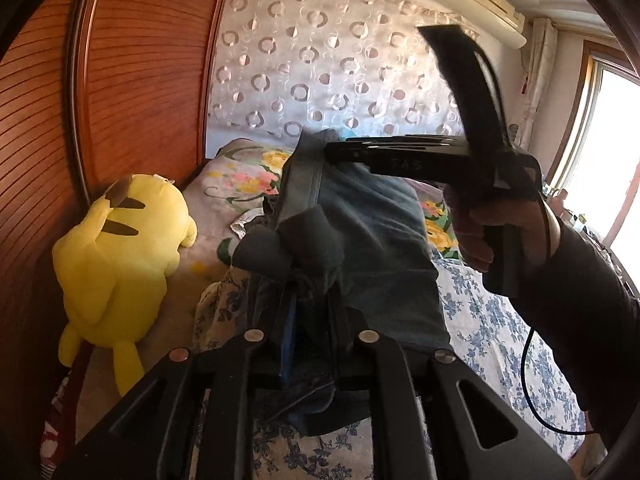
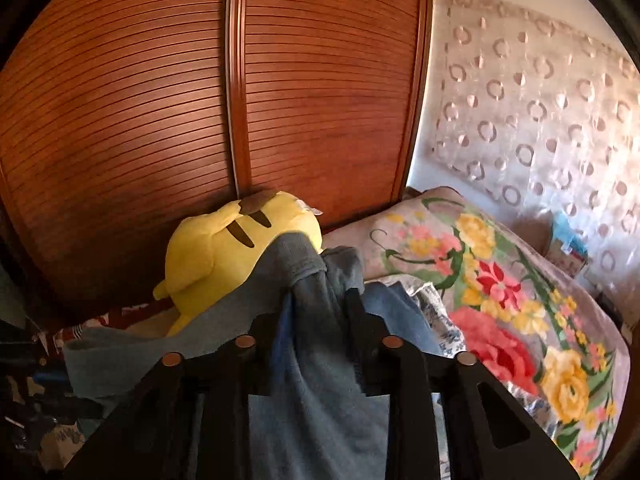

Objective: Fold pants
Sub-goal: 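Lift the folded shorts with both grippers and carry them onto the jeans stack, then lower the shorts onto the jeans stack and open both grippers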

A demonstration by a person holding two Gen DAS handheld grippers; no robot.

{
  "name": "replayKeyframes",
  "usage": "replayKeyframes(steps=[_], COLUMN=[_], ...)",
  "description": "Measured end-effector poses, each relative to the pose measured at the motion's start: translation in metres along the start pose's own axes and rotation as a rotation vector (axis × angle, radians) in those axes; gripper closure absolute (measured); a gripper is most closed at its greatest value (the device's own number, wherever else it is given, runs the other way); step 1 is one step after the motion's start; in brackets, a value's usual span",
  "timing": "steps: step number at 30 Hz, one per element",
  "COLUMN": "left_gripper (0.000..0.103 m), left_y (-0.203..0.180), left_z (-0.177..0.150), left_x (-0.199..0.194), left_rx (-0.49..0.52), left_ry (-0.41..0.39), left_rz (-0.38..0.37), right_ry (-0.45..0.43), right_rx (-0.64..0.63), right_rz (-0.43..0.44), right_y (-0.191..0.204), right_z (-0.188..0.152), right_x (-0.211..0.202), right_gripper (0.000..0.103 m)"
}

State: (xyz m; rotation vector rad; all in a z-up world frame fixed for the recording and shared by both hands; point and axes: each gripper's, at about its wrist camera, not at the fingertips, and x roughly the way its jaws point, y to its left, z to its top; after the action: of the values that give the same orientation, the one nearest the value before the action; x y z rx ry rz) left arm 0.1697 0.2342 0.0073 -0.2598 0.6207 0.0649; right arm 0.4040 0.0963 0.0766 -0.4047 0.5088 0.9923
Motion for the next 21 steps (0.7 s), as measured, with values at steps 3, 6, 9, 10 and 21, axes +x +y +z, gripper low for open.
replayKeyframes(steps=[3,6,9,10,21], left_gripper=[0.065,0.054,0.054,0.054,0.053], left_y=[-0.001,-0.006,-0.014,-0.016,-0.014], left_z=[0.003,0.010,0.018,0.020,0.001], left_x=[-0.004,-0.009,-0.010,-0.008,0.040], left_rx=[0.013,0.027,0.056,0.068,0.077], left_ry=[-0.011,-0.032,-0.055,-0.058,0.107], left_rz=[0.024,0.024,0.020,0.015,0.003], right_ry=[-0.009,-0.025,-0.015,-0.004,0.103], right_rx=[0.030,0.050,0.055,0.063,0.120], right_rz=[-0.019,-0.012,-0.012,-0.005,-0.025], right_y=[-0.008,-0.015,-0.017,-0.016,-0.033], right_z=[-0.003,-0.011,-0.026,-0.030,-0.033], right_x=[-0.012,-0.032,-0.046,-0.045,-0.003], right_gripper=[0.073,0.073,0.073,0.073,0.073])
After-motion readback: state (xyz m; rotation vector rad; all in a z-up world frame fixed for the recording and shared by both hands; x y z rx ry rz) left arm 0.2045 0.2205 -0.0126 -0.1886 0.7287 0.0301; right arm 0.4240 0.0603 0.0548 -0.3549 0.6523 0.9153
